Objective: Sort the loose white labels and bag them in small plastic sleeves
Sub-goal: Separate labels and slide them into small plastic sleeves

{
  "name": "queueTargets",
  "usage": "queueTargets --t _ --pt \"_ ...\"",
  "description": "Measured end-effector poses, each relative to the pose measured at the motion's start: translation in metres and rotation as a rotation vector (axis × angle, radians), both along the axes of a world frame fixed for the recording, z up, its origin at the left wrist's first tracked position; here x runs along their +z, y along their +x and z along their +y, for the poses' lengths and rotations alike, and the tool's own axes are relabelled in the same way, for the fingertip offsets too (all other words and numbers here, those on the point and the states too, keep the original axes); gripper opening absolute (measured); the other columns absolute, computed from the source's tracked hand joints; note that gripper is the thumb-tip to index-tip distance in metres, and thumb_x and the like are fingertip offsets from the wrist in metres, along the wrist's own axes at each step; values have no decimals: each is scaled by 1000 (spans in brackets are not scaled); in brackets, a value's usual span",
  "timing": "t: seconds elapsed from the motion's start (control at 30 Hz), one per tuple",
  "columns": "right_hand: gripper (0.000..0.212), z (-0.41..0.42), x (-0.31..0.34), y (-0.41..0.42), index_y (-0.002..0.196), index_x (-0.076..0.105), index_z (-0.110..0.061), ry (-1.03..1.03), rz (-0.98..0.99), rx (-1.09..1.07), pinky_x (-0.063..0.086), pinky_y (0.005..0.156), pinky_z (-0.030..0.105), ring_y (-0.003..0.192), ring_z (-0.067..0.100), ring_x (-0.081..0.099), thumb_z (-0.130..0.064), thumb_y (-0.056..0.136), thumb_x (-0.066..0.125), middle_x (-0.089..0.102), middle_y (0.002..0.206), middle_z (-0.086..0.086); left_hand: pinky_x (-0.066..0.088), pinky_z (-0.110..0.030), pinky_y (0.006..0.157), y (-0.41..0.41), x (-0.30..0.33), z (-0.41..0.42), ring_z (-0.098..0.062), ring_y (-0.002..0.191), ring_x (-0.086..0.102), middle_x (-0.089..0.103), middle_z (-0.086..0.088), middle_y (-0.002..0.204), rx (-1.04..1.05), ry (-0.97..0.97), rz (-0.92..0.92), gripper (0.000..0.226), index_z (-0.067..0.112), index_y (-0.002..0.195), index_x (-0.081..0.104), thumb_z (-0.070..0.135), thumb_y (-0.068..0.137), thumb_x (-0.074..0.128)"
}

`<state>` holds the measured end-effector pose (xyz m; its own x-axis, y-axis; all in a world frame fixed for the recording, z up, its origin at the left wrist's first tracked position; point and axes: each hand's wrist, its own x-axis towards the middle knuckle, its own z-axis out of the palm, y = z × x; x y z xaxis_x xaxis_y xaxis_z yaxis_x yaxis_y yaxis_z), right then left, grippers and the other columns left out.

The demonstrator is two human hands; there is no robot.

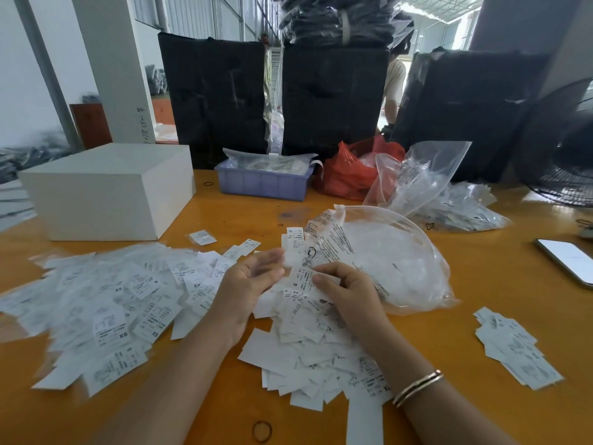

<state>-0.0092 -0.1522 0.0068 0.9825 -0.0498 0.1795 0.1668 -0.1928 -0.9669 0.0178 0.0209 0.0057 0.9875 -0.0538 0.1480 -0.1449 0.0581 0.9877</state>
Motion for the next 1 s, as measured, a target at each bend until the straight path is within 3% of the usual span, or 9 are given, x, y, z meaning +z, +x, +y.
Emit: queueTargets --t 0.1,0.23,0.4,0.6,0.7,0.87,1.0 --pt "9 1 0 0 87 69 -34 -48 14 5 46 47 18 53 7 58 -26 88 66 65 60 -12 53 -14 78 -1 -2 0 7 94 63 70 23 100 -42 91 -60 28 36 103 69 14 86 67" --pt "9 2 1 0 89 69 -35 -78 12 23 47 49 17 52 5 55 -27 88 65 63 57 -13 46 -3 61 -2 -4 -3 10 85 61 67 26 90 -38 218 -100 27 42 97 67 18 85 68" --pt "15 0 2 1 83 72 -34 78 -20 -48 52 55 17 59 2 61 -23 88 65 69 72 -11 47 -5 63 0 -5 0 11 88 62 69 24 90 3 193 -98 26 36 103 65 16 86 67" --pt "18 -2 6 1 80 75 -29 277 -56 -92 49 59 16 62 3 59 -16 88 64 72 81 -3 45 -4 61 0 -4 0 6 79 64 72 17 84 15 139 -70 7 27 89 73 24 83 69" --pt "14 -4 7 0 84 74 -23 350 -50 -102 48 57 15 60 4 58 -14 89 64 72 82 -1 46 -4 61 0 -3 0 3 77 65 73 14 83 3 130 -63 8 27 89 73 29 84 68" --pt "16 -2 5 0 83 73 -25 286 -98 -77 50 60 17 67 5 61 -14 88 63 71 81 -3 47 -5 62 -1 -2 -1 2 78 65 73 13 85 -8 107 -30 15 28 92 73 36 80 67" --pt "18 0 2 1 82 71 -31 140 -149 -81 52 63 21 67 3 59 -16 89 63 69 76 -10 49 -9 64 -2 0 -1 -2 82 67 74 10 90 -40 30 1 34 23 96 73 42 68 68"
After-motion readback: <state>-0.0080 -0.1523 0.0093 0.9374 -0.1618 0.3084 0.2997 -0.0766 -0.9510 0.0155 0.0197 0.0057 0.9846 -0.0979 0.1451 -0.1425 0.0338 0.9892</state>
